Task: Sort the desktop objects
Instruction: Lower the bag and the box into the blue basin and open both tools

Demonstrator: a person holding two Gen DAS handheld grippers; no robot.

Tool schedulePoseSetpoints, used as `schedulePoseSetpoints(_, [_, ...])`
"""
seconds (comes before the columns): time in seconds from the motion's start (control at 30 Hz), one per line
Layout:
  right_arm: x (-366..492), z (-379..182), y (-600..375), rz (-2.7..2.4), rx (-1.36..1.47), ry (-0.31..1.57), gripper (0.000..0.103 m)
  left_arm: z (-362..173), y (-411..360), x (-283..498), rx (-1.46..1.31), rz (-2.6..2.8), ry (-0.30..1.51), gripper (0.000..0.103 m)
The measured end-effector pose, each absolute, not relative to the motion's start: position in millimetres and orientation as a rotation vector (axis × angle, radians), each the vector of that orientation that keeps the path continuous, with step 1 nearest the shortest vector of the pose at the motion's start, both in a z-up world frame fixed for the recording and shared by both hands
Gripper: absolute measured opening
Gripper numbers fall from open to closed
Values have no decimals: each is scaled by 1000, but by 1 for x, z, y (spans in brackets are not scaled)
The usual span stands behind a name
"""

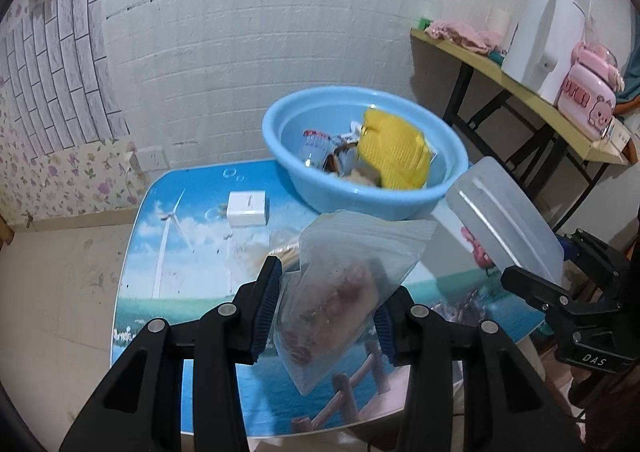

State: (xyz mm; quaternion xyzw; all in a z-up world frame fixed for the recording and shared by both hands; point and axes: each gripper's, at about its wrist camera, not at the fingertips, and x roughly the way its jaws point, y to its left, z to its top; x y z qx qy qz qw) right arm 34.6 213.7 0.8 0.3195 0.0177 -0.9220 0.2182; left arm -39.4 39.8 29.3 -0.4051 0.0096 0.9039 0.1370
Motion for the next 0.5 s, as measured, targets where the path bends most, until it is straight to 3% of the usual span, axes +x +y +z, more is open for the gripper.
schedulePoseSetpoints(0.5, [-16,20,223,-2614,806,-1,60,50,65,-99,-1098,2616,79,42])
